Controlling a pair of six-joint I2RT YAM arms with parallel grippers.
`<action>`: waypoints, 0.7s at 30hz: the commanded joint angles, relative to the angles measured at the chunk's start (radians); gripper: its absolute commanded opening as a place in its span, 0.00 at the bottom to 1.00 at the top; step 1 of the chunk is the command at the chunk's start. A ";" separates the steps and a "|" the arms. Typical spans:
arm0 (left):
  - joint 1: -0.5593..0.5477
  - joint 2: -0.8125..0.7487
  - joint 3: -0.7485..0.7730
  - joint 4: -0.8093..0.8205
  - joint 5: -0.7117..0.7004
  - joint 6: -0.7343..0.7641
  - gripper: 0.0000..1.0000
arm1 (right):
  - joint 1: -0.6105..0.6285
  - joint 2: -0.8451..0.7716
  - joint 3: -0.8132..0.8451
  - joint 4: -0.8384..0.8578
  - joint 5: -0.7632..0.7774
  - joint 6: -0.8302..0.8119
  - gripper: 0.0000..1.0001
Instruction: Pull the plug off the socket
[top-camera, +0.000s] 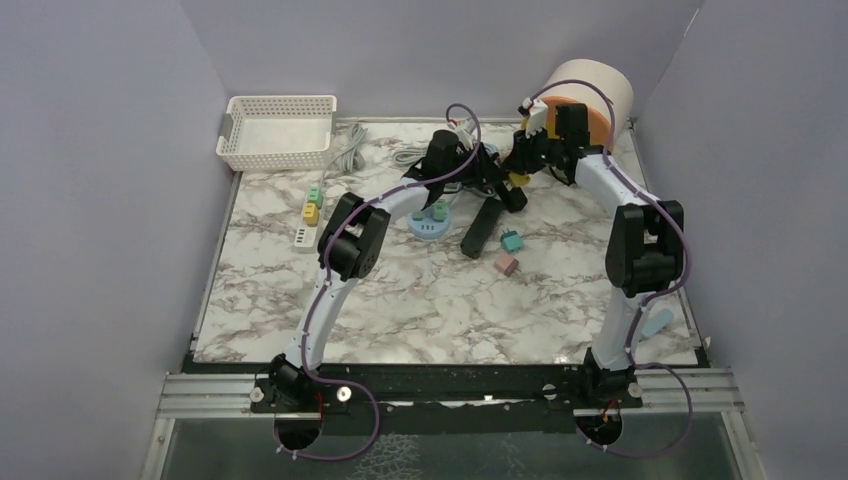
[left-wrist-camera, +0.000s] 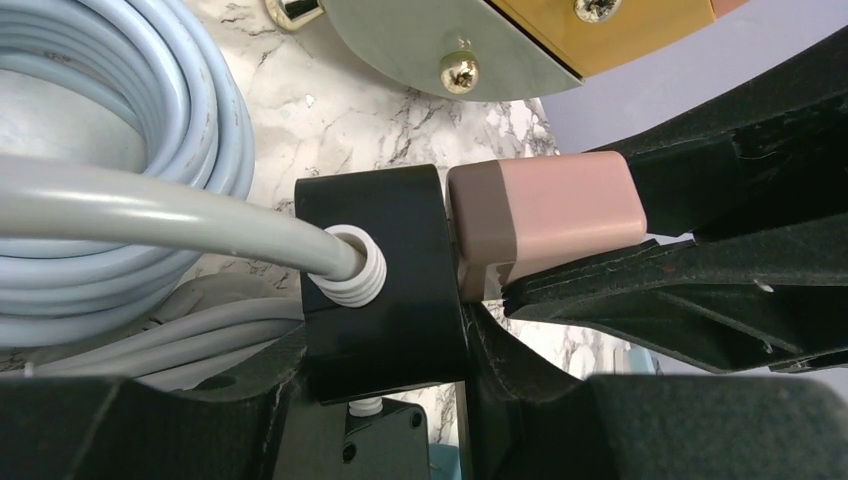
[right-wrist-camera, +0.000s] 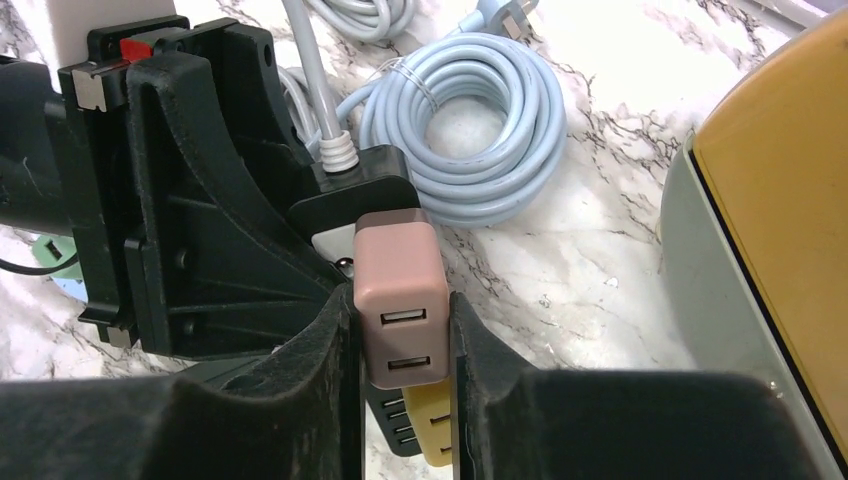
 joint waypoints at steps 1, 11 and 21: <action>0.003 -0.045 0.028 0.002 -0.019 0.021 0.00 | -0.015 -0.052 0.037 0.034 -0.030 0.045 0.01; 0.005 -0.023 0.049 -0.070 -0.074 0.053 0.00 | -0.135 -0.095 0.183 -0.064 -0.188 0.165 0.01; 0.005 0.034 0.141 -0.157 -0.106 0.067 0.00 | 0.095 -0.344 -0.084 0.095 0.349 -0.023 0.01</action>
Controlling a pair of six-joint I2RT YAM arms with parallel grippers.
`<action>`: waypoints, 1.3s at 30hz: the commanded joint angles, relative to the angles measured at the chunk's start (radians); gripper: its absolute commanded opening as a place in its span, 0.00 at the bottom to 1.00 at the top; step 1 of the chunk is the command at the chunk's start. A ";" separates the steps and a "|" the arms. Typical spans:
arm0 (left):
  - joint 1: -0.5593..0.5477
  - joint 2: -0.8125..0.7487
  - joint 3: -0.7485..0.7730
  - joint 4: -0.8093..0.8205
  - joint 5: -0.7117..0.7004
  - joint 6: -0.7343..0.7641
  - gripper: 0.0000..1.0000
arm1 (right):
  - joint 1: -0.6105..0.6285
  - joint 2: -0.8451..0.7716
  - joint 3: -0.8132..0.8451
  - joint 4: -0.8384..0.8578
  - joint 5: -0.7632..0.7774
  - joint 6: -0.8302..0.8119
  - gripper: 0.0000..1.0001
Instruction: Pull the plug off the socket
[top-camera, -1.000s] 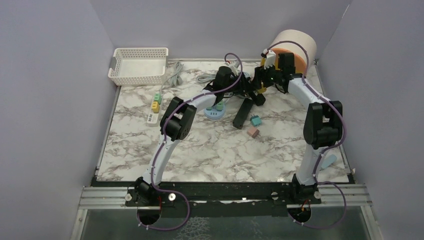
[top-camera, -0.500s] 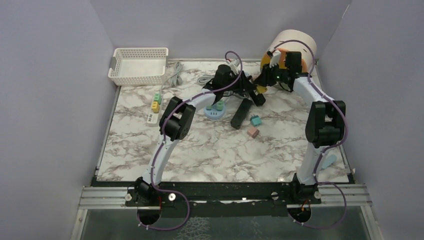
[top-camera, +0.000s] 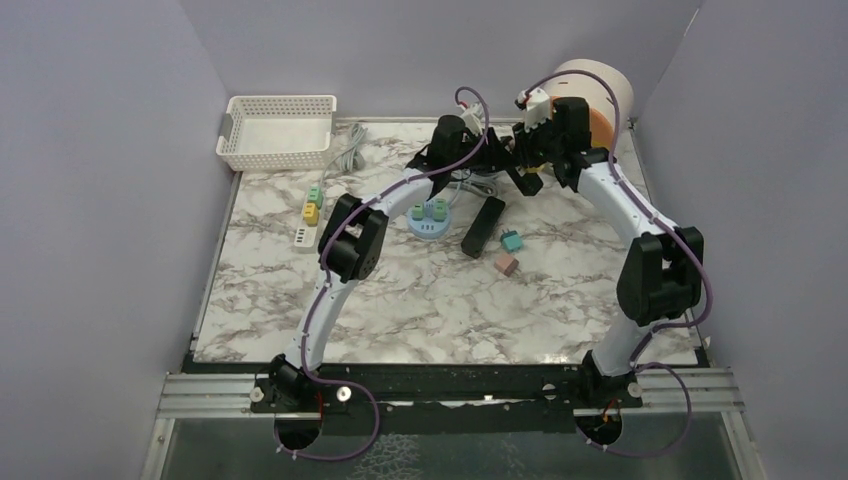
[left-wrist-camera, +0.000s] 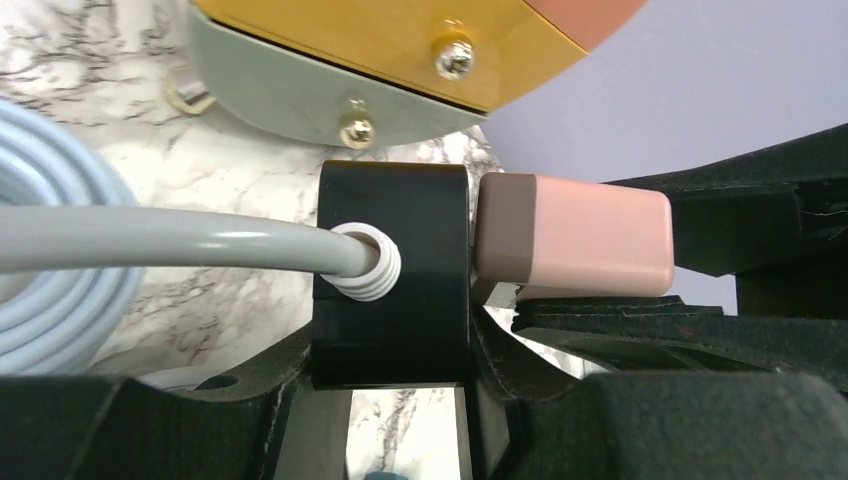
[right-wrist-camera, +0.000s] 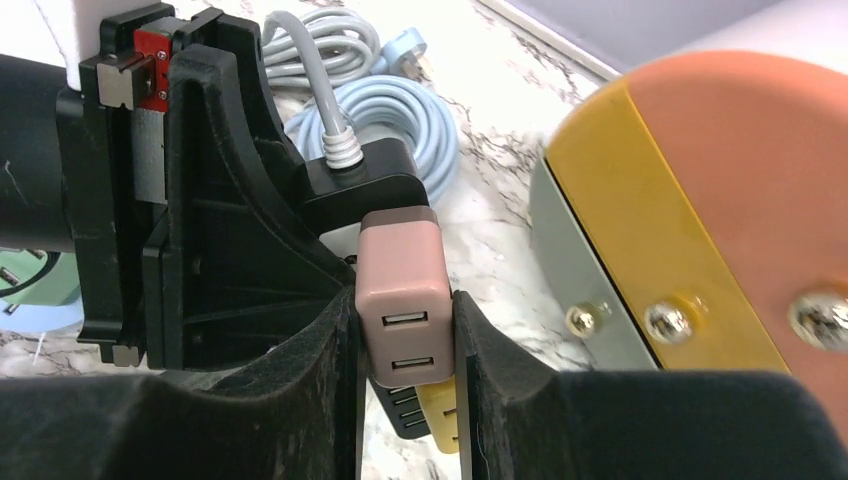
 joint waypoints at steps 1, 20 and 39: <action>0.011 0.053 0.035 -0.111 -0.114 0.042 0.00 | -0.014 -0.165 -0.034 0.090 -0.032 0.099 0.01; 0.011 0.061 0.056 -0.125 -0.121 0.046 0.00 | -0.036 -0.170 0.009 -0.010 -0.056 0.163 0.01; 0.070 0.043 0.031 -0.025 -0.089 0.035 0.00 | 0.152 -0.298 -0.661 0.110 -0.360 0.522 0.01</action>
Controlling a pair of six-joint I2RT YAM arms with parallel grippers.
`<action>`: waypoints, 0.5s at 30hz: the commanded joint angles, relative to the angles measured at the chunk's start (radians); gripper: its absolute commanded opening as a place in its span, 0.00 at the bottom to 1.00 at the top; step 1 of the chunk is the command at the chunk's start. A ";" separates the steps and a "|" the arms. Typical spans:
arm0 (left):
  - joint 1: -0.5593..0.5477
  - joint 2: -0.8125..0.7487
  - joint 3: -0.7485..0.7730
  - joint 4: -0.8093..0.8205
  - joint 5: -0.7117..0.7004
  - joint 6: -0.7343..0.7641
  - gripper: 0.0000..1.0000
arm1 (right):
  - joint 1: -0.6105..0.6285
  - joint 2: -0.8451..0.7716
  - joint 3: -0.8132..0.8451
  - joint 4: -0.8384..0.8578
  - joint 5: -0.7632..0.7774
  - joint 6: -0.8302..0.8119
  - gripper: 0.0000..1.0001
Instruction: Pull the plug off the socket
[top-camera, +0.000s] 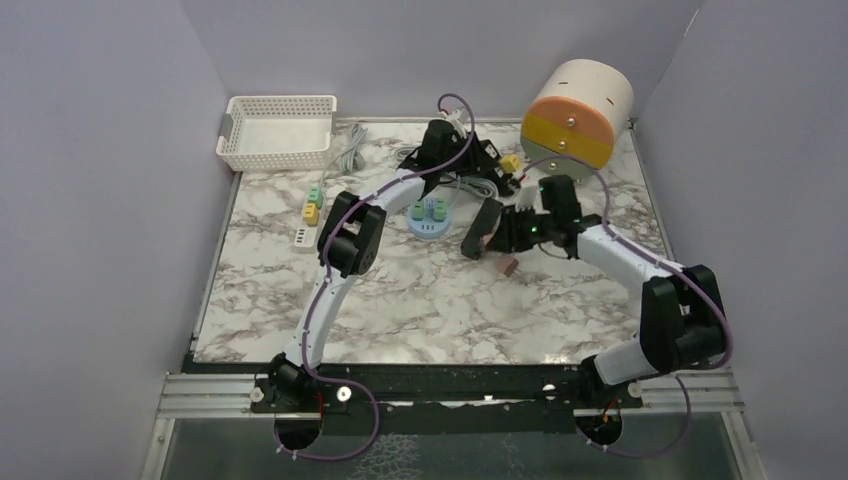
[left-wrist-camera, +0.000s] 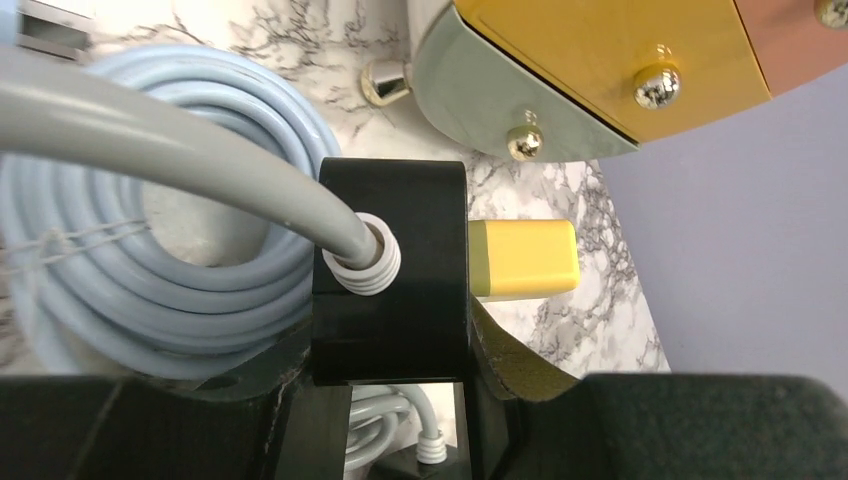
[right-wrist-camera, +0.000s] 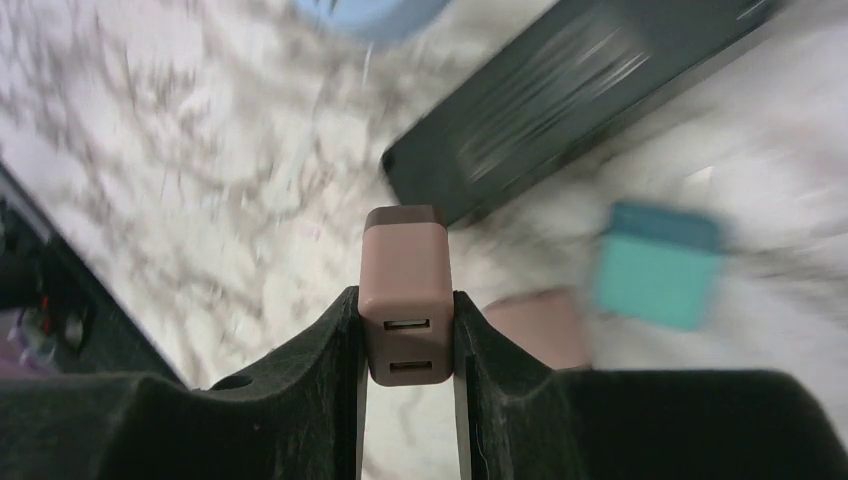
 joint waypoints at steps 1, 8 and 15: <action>0.031 -0.023 0.005 0.045 -0.001 0.013 0.00 | 0.131 0.031 -0.128 0.121 -0.068 0.151 0.01; 0.037 -0.041 0.004 0.043 0.004 0.031 0.00 | 0.161 0.164 -0.030 0.028 -0.008 0.087 0.43; 0.036 -0.066 -0.030 0.062 0.021 0.039 0.00 | 0.033 0.111 0.232 0.051 0.143 0.001 0.94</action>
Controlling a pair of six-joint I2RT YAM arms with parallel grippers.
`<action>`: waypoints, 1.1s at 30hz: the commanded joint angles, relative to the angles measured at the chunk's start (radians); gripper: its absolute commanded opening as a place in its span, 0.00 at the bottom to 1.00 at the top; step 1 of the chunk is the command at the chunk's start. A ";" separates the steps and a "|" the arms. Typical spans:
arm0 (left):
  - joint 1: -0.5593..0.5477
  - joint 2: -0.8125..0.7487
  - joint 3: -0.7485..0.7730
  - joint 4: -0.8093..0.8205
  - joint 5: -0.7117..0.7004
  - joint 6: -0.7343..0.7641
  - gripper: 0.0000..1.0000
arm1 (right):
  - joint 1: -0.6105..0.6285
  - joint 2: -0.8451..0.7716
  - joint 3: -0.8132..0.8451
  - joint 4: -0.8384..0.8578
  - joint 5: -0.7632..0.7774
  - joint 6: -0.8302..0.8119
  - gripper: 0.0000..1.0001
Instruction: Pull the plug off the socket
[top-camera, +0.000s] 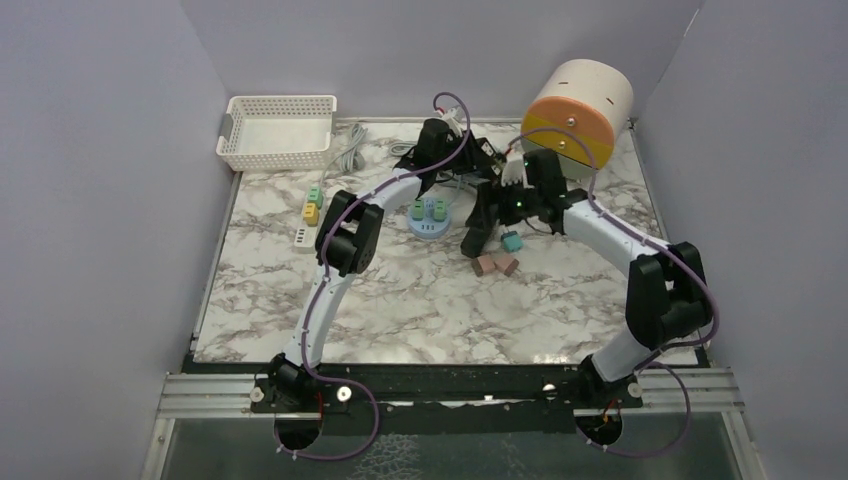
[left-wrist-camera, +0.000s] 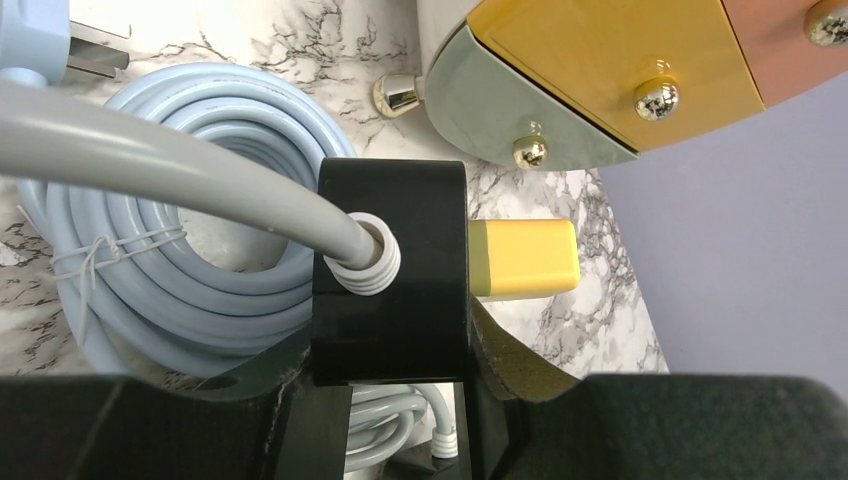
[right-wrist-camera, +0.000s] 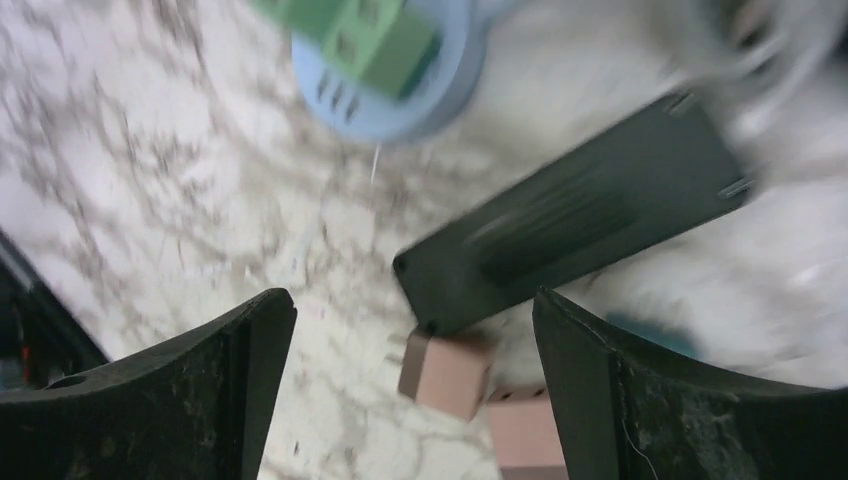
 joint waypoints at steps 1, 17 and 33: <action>0.010 -0.065 -0.021 0.033 0.006 0.030 0.00 | -0.138 -0.058 0.147 0.130 0.072 -0.021 0.94; 0.009 -0.085 -0.036 0.055 0.037 -0.003 0.00 | -0.200 0.404 0.621 -0.072 0.143 -0.258 0.80; 0.009 -0.060 0.000 0.023 0.065 0.014 0.00 | -0.253 0.430 0.571 -0.007 0.023 -0.293 0.01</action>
